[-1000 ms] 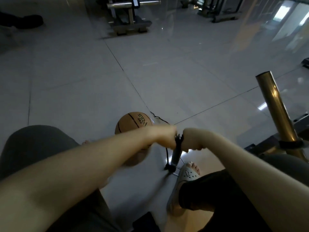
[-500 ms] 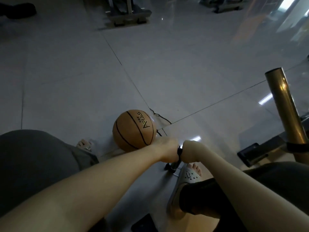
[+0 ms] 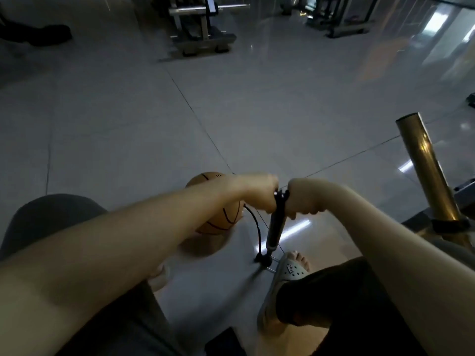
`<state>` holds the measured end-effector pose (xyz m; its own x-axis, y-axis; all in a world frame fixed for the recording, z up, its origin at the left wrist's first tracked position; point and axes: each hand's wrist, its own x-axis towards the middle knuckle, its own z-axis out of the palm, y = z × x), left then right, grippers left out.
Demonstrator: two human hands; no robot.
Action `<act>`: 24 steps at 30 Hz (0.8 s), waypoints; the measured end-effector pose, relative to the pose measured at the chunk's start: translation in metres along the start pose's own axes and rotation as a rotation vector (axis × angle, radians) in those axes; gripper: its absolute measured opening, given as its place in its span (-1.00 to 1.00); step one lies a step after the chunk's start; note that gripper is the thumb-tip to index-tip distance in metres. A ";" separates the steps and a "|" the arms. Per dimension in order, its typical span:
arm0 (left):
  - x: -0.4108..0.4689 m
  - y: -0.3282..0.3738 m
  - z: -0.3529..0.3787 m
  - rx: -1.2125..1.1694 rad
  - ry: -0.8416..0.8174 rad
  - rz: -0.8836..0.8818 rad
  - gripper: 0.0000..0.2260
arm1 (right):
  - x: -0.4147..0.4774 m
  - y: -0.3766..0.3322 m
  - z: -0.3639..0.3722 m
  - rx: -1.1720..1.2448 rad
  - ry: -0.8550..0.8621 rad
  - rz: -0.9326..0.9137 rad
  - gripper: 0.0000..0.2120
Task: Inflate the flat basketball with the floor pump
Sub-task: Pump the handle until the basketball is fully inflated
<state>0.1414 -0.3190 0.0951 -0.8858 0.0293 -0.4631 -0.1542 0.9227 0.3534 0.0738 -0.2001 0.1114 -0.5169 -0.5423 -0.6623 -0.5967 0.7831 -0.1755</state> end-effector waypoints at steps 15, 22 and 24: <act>0.031 -0.026 0.114 0.080 0.055 -0.093 -0.91 | 0.072 0.015 0.108 -0.077 -0.023 0.097 -0.82; 0.023 -0.012 0.100 0.122 -0.076 -0.079 -0.92 | 0.046 0.009 0.103 -0.126 -0.064 0.124 -0.76; 0.014 -0.010 0.075 0.088 -0.065 -0.069 -0.87 | 0.032 0.006 0.075 -0.051 -0.082 0.080 -0.82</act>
<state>0.1630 -0.2989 0.0239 -0.8436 -0.0131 -0.5368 -0.1721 0.9535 0.2472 0.0998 -0.1896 0.0346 -0.5130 -0.4506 -0.7306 -0.5873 0.8050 -0.0841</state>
